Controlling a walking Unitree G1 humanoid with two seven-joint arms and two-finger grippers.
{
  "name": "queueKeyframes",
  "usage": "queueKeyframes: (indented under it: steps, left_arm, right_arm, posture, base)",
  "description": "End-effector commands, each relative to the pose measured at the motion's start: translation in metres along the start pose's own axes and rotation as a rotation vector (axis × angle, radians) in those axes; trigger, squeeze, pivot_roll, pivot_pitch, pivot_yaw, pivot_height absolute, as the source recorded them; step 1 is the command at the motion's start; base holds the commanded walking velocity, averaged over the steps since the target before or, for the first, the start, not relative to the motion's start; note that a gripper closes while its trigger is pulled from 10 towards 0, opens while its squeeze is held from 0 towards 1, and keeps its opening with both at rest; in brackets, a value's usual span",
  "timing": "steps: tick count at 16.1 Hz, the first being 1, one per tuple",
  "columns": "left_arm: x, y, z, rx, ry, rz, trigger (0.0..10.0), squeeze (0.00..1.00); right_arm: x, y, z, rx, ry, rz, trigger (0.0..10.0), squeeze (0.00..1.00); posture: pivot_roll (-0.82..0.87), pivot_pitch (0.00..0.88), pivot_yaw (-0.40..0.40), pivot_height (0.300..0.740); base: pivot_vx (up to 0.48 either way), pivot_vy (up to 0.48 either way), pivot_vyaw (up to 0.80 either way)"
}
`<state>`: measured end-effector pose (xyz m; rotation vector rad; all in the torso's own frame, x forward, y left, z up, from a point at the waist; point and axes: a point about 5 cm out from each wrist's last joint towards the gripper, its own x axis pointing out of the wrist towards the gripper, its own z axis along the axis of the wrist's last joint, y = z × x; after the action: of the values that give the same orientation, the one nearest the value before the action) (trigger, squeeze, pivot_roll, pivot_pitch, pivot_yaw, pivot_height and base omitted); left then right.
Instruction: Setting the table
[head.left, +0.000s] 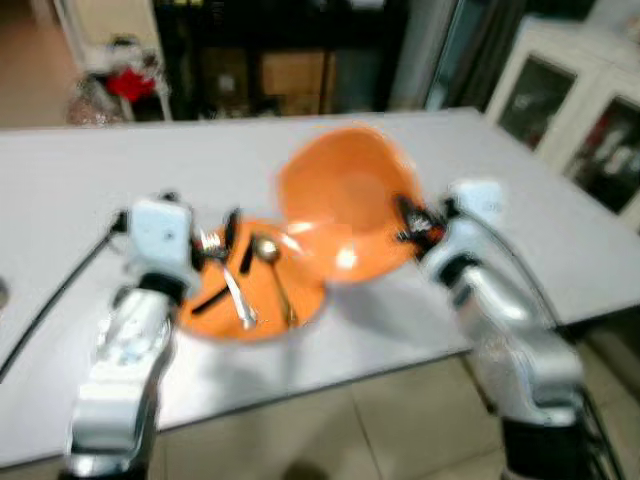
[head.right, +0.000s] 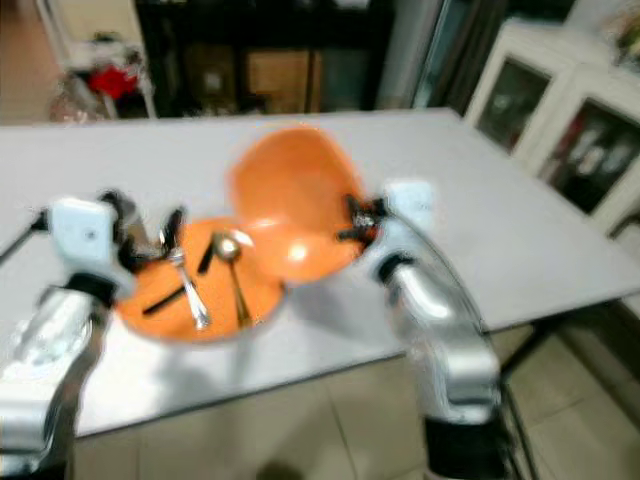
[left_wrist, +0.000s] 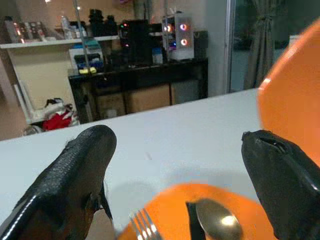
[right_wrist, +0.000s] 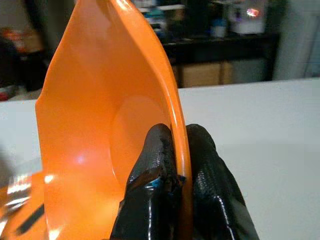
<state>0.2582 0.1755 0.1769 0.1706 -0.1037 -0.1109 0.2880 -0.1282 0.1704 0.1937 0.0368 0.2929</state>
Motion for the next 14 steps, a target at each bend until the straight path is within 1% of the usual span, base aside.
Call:
queueKeyframes:
  steps: [1, 3, 5, 9, 12, 14]
  left_arm:
    - [-0.002, 0.006, 0.002, 0.026, 0.003, 0.008, 10.0, 0.00]
    - [-0.004, 0.005, 0.000, 0.029, 0.016, -0.014, 10.0, 0.00]
    - [-0.008, 0.006, 0.003, 0.027, 0.006, -0.030, 10.0, 0.00]
    - [-0.009, 0.009, 0.006, 0.041, 0.004, -0.031, 10.0, 0.00]
    - [-0.013, 0.013, 0.011, 0.058, -0.002, -0.034, 10.0, 0.00]
    - [-0.013, 0.017, 0.014, 0.063, -0.005, -0.027, 10.0, 0.00]
  right_arm:
    - [0.003, 0.013, 0.011, 0.014, -0.059, 0.059, 10.0, 0.00]
    - [0.001, 0.015, 0.010, 0.019, -0.055, 0.065, 10.0, 0.00]
    - [-0.001, 0.017, 0.008, 0.033, -0.050, 0.075, 10.0, 0.00]
    - [-0.002, 0.020, 0.008, 0.049, -0.063, 0.092, 10.0, 0.00]
    - [-0.005, 0.023, 0.025, 0.118, -0.178, 0.115, 10.0, 0.00]
    - [-0.009, 0.031, 0.033, 0.153, -0.223, 0.181, 10.0, 0.00]
  posture:
    - [0.09, 0.000, -0.055, 0.740]
    - [0.09, 0.000, -0.050, 0.740]
    - [0.10, 0.000, -0.046, 0.740]
    - [0.10, 0.000, -0.044, 0.740]
    - [0.11, 0.000, -0.043, 0.740]
    - [0.11, 0.000, -0.043, 0.740]
  base:
    - [0.000, 0.000, 0.00]
    - [0.000, 0.000, 0.00]
    - [0.000, 0.437, 0.00]
    - [0.000, 0.480, 0.00]
    - [0.000, 0.480, 0.00]
    - [0.000, 0.480, 0.00]
